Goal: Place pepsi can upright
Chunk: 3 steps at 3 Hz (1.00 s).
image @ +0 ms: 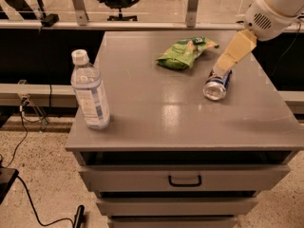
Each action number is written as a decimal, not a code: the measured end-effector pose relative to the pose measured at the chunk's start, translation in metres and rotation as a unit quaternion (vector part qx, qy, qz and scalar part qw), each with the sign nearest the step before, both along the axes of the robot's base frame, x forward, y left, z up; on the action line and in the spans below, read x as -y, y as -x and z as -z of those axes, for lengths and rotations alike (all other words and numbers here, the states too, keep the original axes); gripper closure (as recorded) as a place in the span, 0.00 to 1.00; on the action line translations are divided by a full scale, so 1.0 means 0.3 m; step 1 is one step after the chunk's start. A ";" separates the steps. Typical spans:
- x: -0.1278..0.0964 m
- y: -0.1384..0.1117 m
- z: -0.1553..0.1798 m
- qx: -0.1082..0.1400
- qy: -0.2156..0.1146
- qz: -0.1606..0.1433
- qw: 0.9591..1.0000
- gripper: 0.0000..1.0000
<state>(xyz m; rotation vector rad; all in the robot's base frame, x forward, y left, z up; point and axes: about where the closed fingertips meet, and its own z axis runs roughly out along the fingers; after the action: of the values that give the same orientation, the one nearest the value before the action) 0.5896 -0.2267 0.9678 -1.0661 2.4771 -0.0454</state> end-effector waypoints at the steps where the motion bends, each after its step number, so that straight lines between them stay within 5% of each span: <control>1: 0.009 -0.067 0.063 -0.003 0.017 0.080 0.997 0.00; 2: 0.026 -0.104 0.140 -0.013 -0.003 0.167 0.986 0.00; 3: 0.031 -0.136 0.203 -0.031 -0.045 0.251 0.967 0.00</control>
Offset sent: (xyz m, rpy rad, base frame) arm 0.0421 -0.0148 -0.0683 0.1658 0.0648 -0.7634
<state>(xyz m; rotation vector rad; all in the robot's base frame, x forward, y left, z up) 0.6304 -0.2359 0.9068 -0.3878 2.7133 -0.0536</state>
